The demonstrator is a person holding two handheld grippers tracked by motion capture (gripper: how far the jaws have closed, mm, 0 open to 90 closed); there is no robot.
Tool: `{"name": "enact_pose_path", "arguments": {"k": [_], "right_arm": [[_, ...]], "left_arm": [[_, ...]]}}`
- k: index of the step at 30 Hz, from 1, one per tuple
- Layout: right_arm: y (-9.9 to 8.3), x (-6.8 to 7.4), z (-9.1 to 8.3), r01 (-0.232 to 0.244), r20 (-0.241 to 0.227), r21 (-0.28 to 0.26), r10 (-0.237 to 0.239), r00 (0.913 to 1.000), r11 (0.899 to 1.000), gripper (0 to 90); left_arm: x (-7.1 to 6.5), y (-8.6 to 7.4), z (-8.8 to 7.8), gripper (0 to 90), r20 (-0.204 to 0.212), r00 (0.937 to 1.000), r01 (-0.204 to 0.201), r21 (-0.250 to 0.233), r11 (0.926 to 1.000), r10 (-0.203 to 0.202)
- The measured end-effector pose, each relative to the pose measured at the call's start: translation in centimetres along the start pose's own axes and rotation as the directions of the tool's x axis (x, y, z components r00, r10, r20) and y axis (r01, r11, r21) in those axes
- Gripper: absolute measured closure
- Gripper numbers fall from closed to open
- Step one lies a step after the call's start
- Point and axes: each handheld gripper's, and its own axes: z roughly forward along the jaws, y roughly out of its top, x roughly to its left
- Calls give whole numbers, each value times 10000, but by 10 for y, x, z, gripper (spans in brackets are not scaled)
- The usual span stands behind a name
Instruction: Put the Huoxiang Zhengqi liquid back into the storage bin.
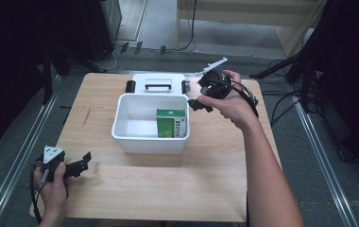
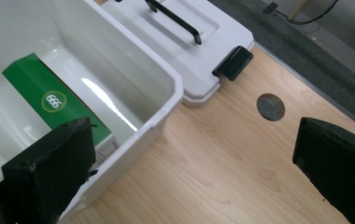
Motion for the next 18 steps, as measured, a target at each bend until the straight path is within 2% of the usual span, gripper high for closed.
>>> {"name": "enact_pose_path", "arguments": {"k": [5, 13, 15, 17, 18], "right_arm": [[-23, -7, -3, -581, 206, -485, 592, 9980, 9971, 0], [-48, -10, -7, -940, 337, -714, 965, 9948, 9930, 0], [-60, -9, -8, -1153, 544, -834, 1201, 9913, 9898, 0], [-63, -9, -9, -1165, 621, -859, 1221, 9906, 9895, 0], [-70, -8, -10, -1311, 836, -890, 1385, 9868, 9874, 0]], "left_arm": [[0, 0, 0, 9, -3, 10000, -27, 0, 10000, 27], [0, 0, 0, 9, -24, 10000, -68, 16, 10000, 68], [-1, 0, 0, 9, -29, 10000, -75, 10, 10000, 75], [-1, 0, 0, 9, -27, 10000, -78, 9, 10000, 78], [-1, 0, 0, 9, -30, 10000, -82, 10, 10000, 82]]}}
